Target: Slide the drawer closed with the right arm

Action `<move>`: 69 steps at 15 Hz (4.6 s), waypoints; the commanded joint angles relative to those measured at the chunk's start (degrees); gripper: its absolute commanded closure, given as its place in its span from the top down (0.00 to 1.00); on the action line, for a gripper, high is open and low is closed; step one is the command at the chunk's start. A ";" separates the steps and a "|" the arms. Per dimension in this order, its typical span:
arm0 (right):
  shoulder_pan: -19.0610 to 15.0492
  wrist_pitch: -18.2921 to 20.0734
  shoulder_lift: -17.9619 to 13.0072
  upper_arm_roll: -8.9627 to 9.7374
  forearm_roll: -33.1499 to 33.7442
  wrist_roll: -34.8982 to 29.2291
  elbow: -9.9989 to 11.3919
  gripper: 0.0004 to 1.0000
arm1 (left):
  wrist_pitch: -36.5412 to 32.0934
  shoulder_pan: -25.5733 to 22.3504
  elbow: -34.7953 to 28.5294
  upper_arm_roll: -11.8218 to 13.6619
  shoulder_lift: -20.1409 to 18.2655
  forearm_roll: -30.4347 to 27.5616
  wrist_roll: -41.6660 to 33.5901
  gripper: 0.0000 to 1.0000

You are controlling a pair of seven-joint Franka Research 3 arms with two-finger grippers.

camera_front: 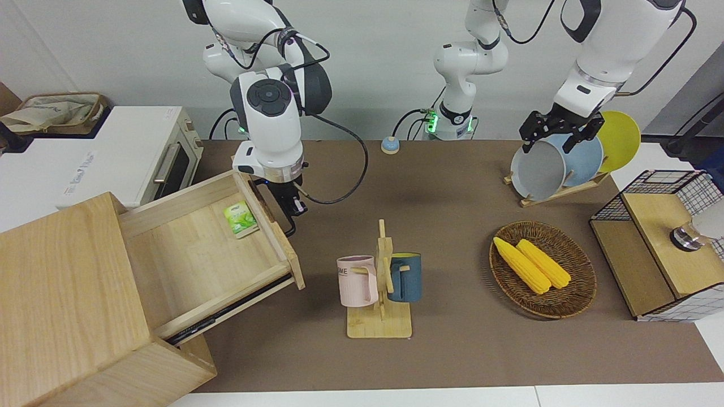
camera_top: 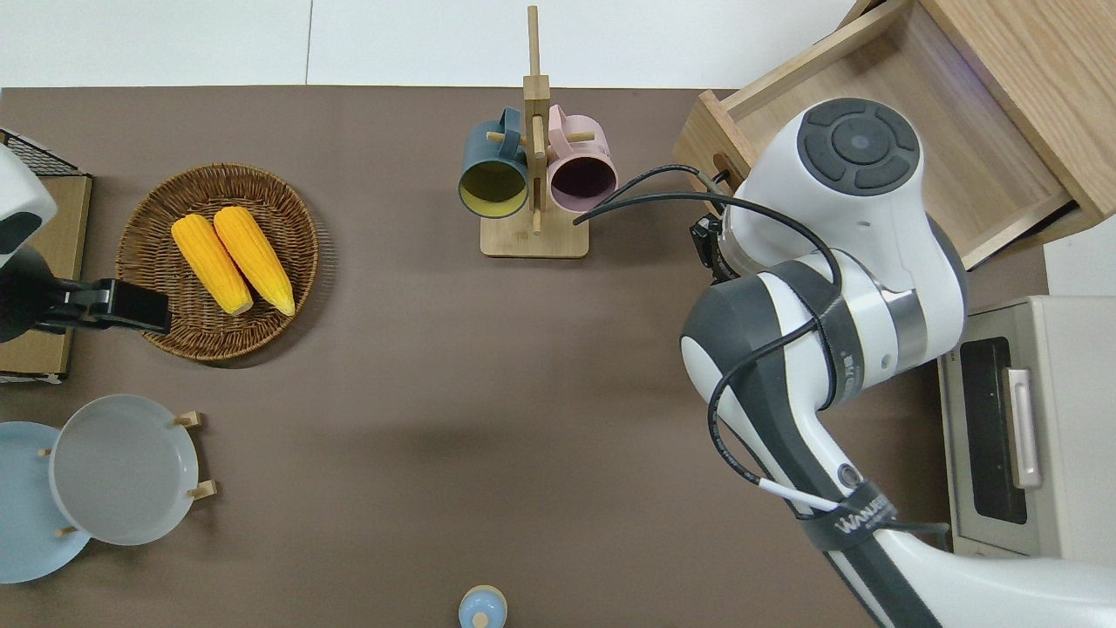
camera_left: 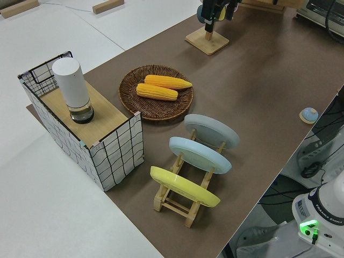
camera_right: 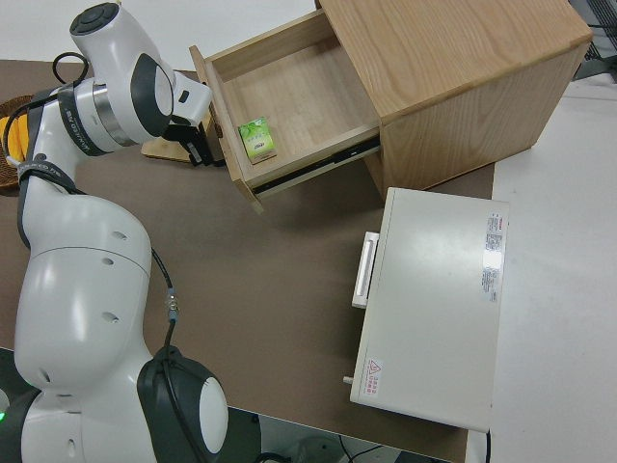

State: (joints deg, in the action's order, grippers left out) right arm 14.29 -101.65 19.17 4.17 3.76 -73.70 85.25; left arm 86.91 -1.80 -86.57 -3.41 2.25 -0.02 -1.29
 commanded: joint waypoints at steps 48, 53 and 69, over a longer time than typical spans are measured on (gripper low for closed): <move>-24.92 -5.05 10.27 4.27 1.07 35.29 -13.53 0.00 | -1.13 -0.22 1.49 -0.37 0.65 0.98 -0.56 0.99; -25.10 -4.96 10.27 4.27 1.07 35.56 -13.62 0.00 | -1.13 -0.22 1.49 -0.37 0.65 0.98 -0.56 0.99; -13.15 4.17 5.45 5.24 0.89 39.68 -12.92 0.00 | -1.13 -0.22 1.40 -0.37 0.65 0.98 -0.56 0.99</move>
State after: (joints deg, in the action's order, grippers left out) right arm -0.59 -99.86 26.54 9.43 3.90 -36.94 72.47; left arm 86.91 -1.80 -86.57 -3.41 2.25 -0.02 -1.29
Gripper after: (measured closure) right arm 0.991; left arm 0.004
